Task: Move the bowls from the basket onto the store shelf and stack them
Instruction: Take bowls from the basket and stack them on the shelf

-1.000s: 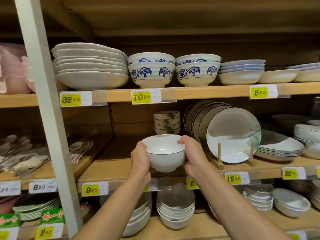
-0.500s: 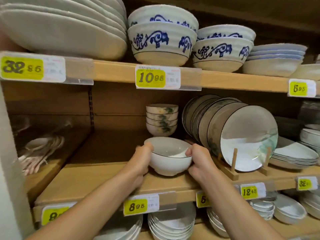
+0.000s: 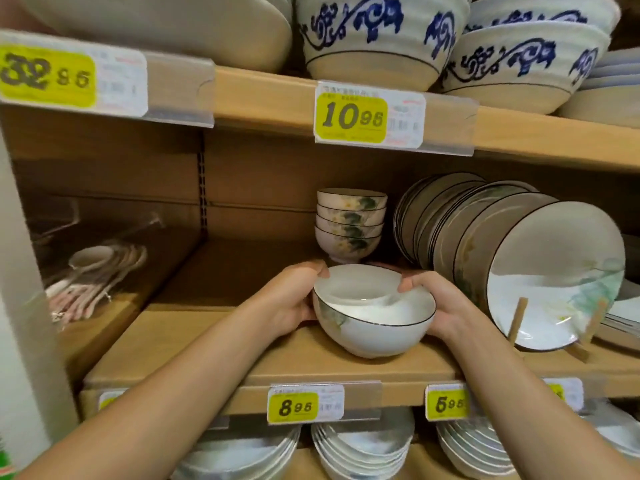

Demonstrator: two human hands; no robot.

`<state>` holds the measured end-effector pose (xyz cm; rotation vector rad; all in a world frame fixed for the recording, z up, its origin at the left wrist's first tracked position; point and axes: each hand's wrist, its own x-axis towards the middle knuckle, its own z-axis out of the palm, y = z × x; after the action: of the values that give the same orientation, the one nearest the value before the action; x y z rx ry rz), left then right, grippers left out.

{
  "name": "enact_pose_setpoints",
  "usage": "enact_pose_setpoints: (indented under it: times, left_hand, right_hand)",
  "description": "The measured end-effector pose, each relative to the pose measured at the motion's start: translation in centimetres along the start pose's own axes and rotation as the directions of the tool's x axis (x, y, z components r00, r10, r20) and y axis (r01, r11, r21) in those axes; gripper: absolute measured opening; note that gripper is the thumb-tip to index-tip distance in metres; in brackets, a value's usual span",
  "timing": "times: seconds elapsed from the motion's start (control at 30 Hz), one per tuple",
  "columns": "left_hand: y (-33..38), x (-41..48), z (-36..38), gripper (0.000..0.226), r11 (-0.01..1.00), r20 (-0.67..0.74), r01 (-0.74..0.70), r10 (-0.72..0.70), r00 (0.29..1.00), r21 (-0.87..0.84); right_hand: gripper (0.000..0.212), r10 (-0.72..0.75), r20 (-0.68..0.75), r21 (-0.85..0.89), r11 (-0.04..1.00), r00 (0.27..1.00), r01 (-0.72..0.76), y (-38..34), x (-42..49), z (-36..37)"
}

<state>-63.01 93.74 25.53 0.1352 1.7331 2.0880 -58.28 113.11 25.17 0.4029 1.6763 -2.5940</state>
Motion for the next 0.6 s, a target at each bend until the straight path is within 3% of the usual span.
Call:
enact_pose_setpoints:
  times: [0.07, 0.23, 0.37, 0.47, 0.6]
  left_hand:
    - [-0.1, 0.1, 0.3, 0.022, 0.999, -0.006, -0.021, 0.021, 1.0, 0.044]
    - [-0.3, 0.1, 0.3, 0.026, 0.995, -0.069, -0.071, 0.076, 0.995, 0.075]
    - [-0.4, -0.5, 1.6, 0.035, 0.985, -0.244, -0.154, 0.168, 0.955, 0.078]
    - [-1.4, -1.0, 2.7, 0.034, 0.985, -0.337, -0.169, 0.174, 0.925, 0.044]
    - [-2.1, -1.8, 3.2, 0.033, 0.987, -0.281, -0.155, 0.14, 0.95, -0.031]
  right_hand:
    - [0.033, -0.021, -0.013, -0.001, 1.0, 1.0, 0.021, -0.1, 0.2, 0.1]
    - [0.028, -0.05, -0.015, -0.066, 0.997, 0.999, 0.049, 0.0, -0.1, 0.6]
    - [0.022, -0.193, -0.073, -0.022, 0.981, 0.978, 0.192, 1.2, -2.0, -0.2]
    - [0.032, -0.289, -0.058, -0.067, 0.956, 0.956, 0.285, 2.9, -4.1, -0.9]
    - [0.045, -0.236, -0.156, -0.055, 0.972, 0.959, 0.23, 2.2, -4.2, 0.0]
